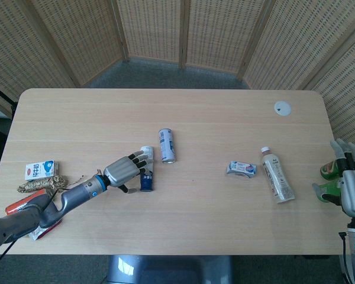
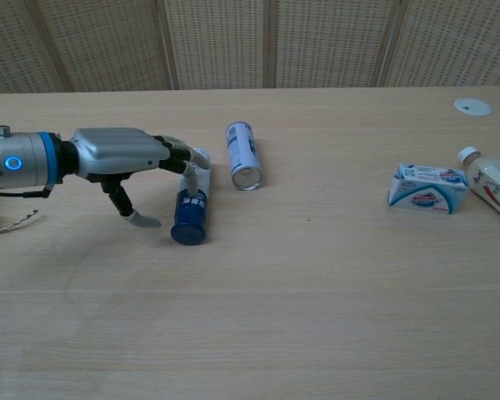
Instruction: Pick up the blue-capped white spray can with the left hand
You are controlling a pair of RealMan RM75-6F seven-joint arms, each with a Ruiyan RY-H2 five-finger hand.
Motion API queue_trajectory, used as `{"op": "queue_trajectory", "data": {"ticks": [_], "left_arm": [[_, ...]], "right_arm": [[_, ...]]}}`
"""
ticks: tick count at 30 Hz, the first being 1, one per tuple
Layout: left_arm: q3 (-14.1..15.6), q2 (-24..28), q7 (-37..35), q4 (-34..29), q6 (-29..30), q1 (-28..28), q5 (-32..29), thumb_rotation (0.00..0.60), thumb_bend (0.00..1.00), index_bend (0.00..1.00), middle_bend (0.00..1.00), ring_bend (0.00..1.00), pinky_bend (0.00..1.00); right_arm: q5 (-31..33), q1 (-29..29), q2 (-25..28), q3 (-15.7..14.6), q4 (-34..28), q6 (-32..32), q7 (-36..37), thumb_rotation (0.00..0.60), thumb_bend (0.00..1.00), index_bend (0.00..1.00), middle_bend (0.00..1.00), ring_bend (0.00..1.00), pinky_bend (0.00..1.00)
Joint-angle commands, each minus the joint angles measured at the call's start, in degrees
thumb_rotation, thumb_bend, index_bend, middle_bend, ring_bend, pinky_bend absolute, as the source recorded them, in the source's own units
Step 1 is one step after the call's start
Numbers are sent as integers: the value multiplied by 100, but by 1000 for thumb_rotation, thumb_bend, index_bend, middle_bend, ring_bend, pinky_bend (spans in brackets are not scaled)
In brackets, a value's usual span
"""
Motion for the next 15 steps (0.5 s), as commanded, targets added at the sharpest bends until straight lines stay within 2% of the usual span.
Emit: {"op": "queue_trajectory", "data": {"ticks": [1, 4, 7, 11, 15], "left_arm": [[46, 111, 95, -104, -9, 105, -75, 482, 298, 311, 103, 0, 0], [29, 110, 145, -90, -36, 150, -126, 483, 298, 303, 94, 0, 0], [-21, 70, 164, -22, -13, 160, -143, 481, 298, 265, 35, 0, 0], [-91, -29, 134, 117, 75, 140, -111, 480, 298, 116, 0, 0, 0], [-128, -163, 64, 266, 98, 72, -45, 481, 298, 71, 0, 0, 0]], "right_arm": [[-22, -8, 0, -2, -15, 9, 15, 594, 177, 12, 0, 0, 0], [-42, -10, 6, -5, -37, 6, 14, 597, 177, 12, 0, 0, 0], [-54, -23, 20, -7, -74, 21, 4, 597, 175, 10, 0, 0, 0], [-52, -45, 57, 4, -110, 51, -20, 596, 176, 10, 0, 0, 0], [-38, -78, 83, 8, -137, 81, -16, 595, 178, 9, 0, 0, 0]]}}
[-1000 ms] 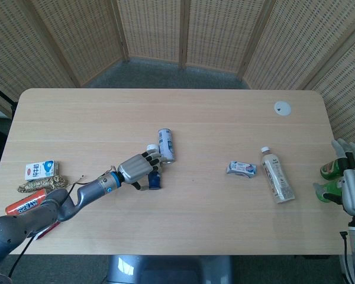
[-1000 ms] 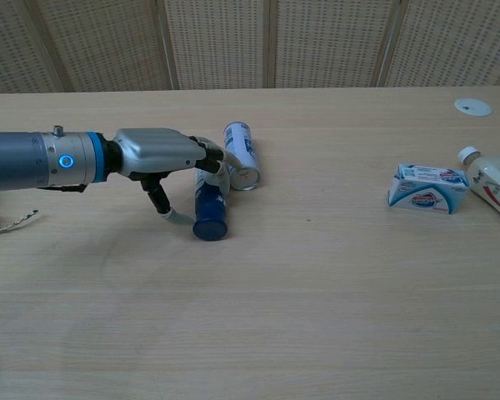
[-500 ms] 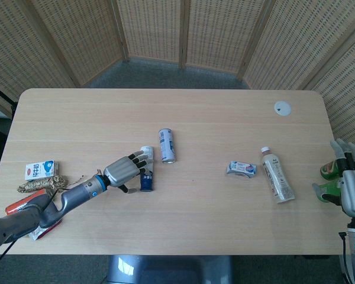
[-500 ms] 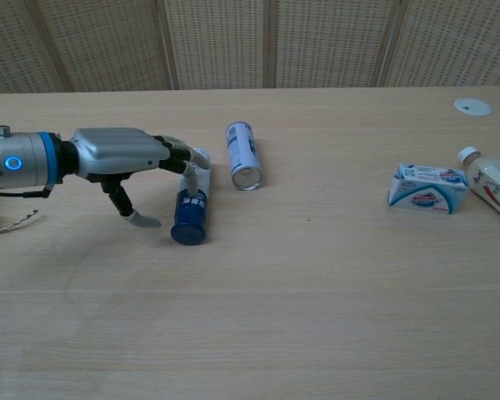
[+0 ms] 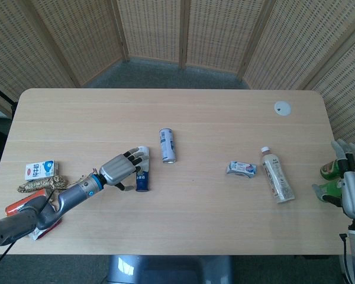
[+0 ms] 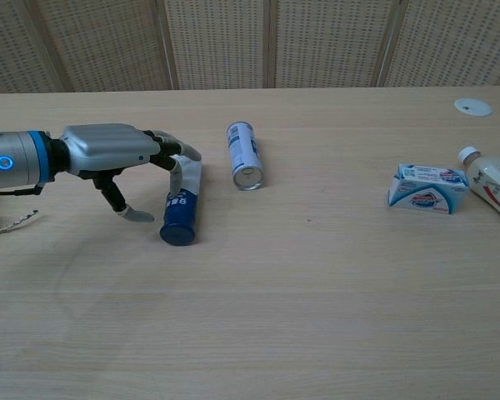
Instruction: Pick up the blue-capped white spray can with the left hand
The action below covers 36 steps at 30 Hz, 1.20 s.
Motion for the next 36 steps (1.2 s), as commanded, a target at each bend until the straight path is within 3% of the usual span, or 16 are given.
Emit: {"op": "queue_trajectory", "data": {"ticks": [1, 11, 29, 36], "left_arm": [[-11, -86, -19, 99, 2, -55, 62, 481, 298, 70, 0, 0, 0], [-56, -145, -209, 239, 184, -80, 117, 478, 297, 67, 0, 0, 0], [45, -446, -244, 533, -175, -154, 128, 478, 297, 76, 0, 0, 0], [89, -547, -64, 696, -319, -223, 163, 483, 298, 190, 0, 0, 0]], "right_arm": [[9, -18, 15, -1, -7, 11, 9, 594, 178, 9, 0, 0, 0], [71, -82, 47, 11, 30, 41, 68, 597, 175, 4, 0, 0, 0], [-44, -151, 57, -11, 20, 99, 222, 596, 176, 0, 0, 0, 0], [-91, -229, 100, -27, 7, 178, 328, 594, 176, 2, 0, 0, 0]]}}
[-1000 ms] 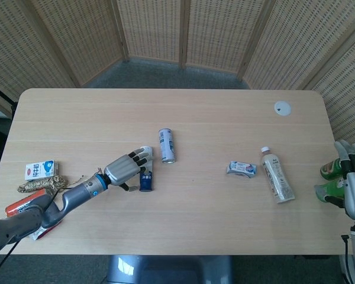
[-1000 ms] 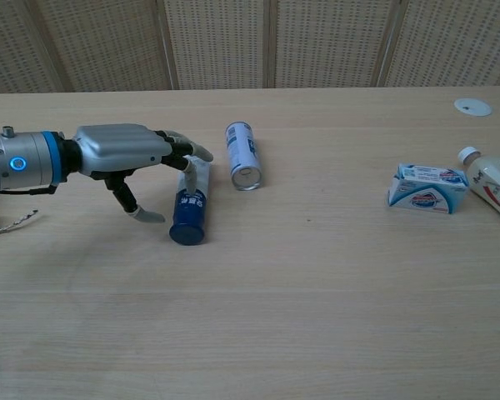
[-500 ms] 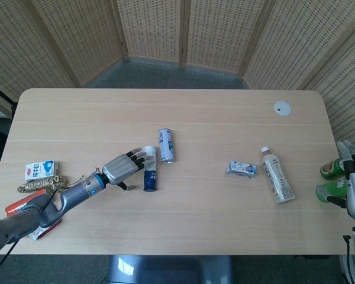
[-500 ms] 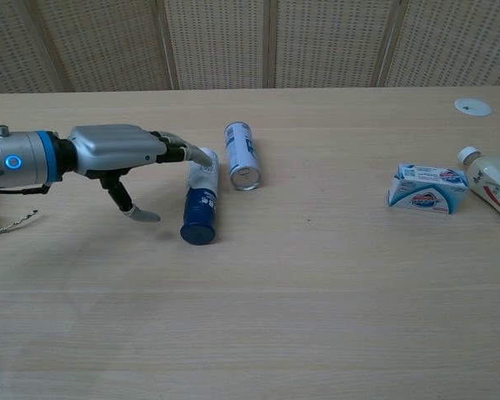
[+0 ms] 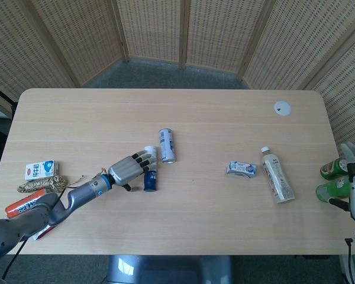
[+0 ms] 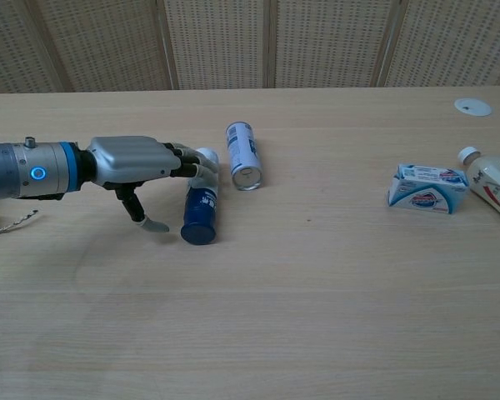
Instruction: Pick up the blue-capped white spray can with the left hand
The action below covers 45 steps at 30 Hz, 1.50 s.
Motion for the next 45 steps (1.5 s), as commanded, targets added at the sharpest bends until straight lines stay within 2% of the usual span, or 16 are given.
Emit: {"op": "queue_trajectory", "data": {"ticks": [1, 4, 7, 9, 12, 15, 19, 24, 27, 29, 34, 38, 45], "left_arm": [[10, -39, 62, 42, -46, -19, -1, 489, 299, 228, 5, 0, 0], [-1, -89, 152, 99, -83, -22, -22, 525, 298, 343, 86, 11, 0], [-2, -125, 257, 139, -139, -31, -38, 556, 298, 425, 203, 139, 29], [-5, -137, 291, 141, -135, -28, -44, 559, 297, 437, 257, 195, 62], [-21, -148, 354, 160, -78, -9, -52, 567, 299, 446, 274, 218, 85], [-42, -157, 402, 190, -21, 20, -71, 594, 306, 480, 310, 274, 155], [-58, -162, 437, 232, 54, 73, -99, 600, 324, 596, 409, 403, 321], [-106, -168, 482, 311, 227, 179, -149, 600, 379, 779, 691, 660, 584], [-162, -157, 490, 334, 363, 268, -209, 600, 419, 847, 845, 809, 754], [-204, -149, 499, 355, 499, 352, -251, 600, 445, 887, 913, 876, 840], [-446, 15, 428, 268, 926, 605, -490, 600, 465, 939, 969, 909, 880], [-684, 323, 325, -48, 1260, 765, -691, 600, 464, 945, 970, 908, 879], [-1249, 1220, 455, -1129, 1902, 891, -975, 600, 465, 945, 968, 909, 880]], "right_arm": [[-13, -17, 12, -3, -2, 12, 40, 594, 176, 2, 0, 0, 0], [-50, -31, 24, -12, 1, 21, 93, 596, 175, 7, 0, 0, 0], [-73, -42, 27, -20, 6, 19, 143, 597, 176, 7, 0, 0, 0], [-89, -51, 27, -19, 10, 35, 163, 595, 176, 7, 0, 0, 0], [-115, -67, 30, -27, 6, 51, 184, 594, 177, 8, 0, 0, 0], [-140, -75, 32, -34, 9, 54, 205, 595, 176, 10, 0, 0, 0], [-174, -78, 44, -23, 1, 71, 239, 597, 177, 10, 0, 0, 0], [-200, -62, 57, -9, -16, 63, 233, 596, 178, 11, 0, 0, 0], [-198, -40, 45, 2, -25, 36, 229, 597, 176, 11, 0, 0, 0], [-198, -22, 25, 13, -10, 24, 224, 597, 177, 11, 0, 0, 0], [-240, 46, -43, 23, 50, -46, 273, 595, 175, 11, 0, 0, 0], [-287, 95, -100, 18, 112, -93, 288, 597, 175, 11, 0, 0, 0], [-317, 173, -213, 2, 204, -186, 257, 596, 176, 12, 0, 0, 0]]}}
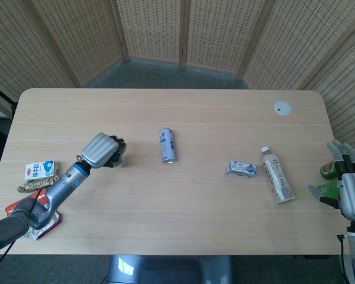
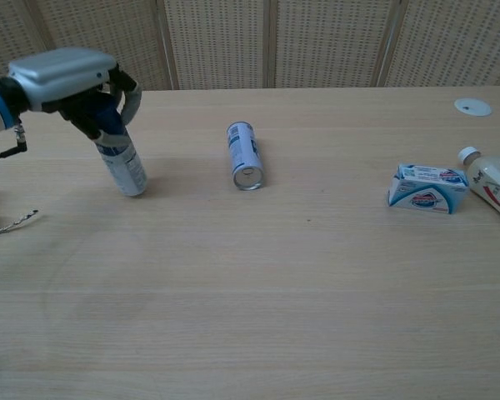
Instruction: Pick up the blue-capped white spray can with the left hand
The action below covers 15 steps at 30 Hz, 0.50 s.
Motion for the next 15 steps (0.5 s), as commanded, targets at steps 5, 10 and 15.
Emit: {"op": "queue_trajectory", "data": {"ticks": [5, 10, 15], "left_arm": [[-769, 1093, 231, -1346, 500, 72, -429, 600, 462, 946, 955, 908, 879], [-1167, 1685, 422, -2006, 517, 22, -654, 600, 461, 946, 951, 907, 879], [-1562, 2135, 518, -2537, 513, -27, -918, 600, 460, 945, 942, 904, 877]], "right_arm": [[-10, 42, -120, -25, 106, -59, 53, 596, 176, 10, 0, 0, 0], [-45, 32, -168, -45, 184, -32, 102, 596, 177, 9, 0, 0, 0], [-70, 14, -185, -75, 231, -25, 143, 596, 177, 6, 0, 0, 0]]}}
